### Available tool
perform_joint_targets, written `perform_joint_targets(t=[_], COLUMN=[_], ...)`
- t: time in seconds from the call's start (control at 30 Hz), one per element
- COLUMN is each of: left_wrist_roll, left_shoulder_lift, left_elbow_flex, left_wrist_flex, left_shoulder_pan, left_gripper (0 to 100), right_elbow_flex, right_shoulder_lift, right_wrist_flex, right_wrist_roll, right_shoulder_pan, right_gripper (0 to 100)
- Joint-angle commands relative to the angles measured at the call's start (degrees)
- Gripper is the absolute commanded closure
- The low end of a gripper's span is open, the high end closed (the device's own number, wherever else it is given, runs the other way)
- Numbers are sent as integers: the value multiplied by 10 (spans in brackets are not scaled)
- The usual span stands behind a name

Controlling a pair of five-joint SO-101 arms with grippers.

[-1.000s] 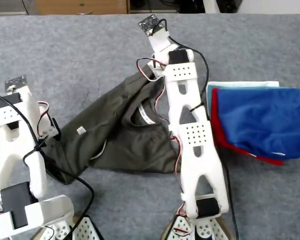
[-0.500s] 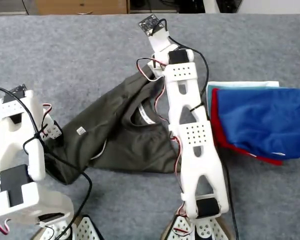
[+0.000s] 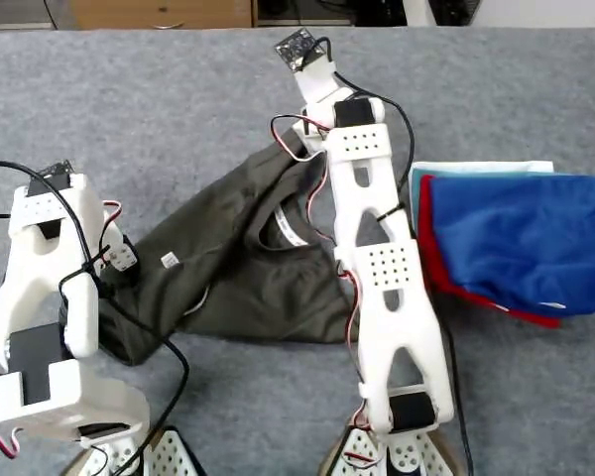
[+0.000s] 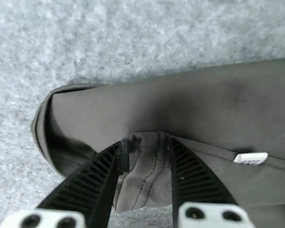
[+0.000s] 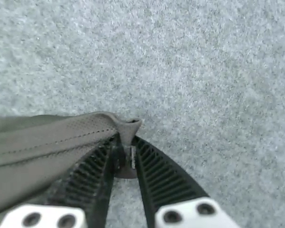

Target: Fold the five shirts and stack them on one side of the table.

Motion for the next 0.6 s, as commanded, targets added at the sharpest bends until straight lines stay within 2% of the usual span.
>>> perform_joint_targets(t=[0.0, 0.17, 0.57], left_wrist_roll=[1, 4, 4], left_shoulder_lift=[-2, -2, -1], left_elbow_flex=[-19, -20, -18], left_wrist_flex=[4, -1, -12], left_shoulder_pan=[4, 4, 4], left_gripper=[860, 970, 981], right_elbow_flex=[-28, -27, -27], right_shoulder_lift=[-3, -3, -3], right_wrist_flex=[-4, -10, -11], right_wrist_roll=[5, 5, 5], right_shoulder_pan=[-5, -4, -4], right_gripper=[996, 996, 996])
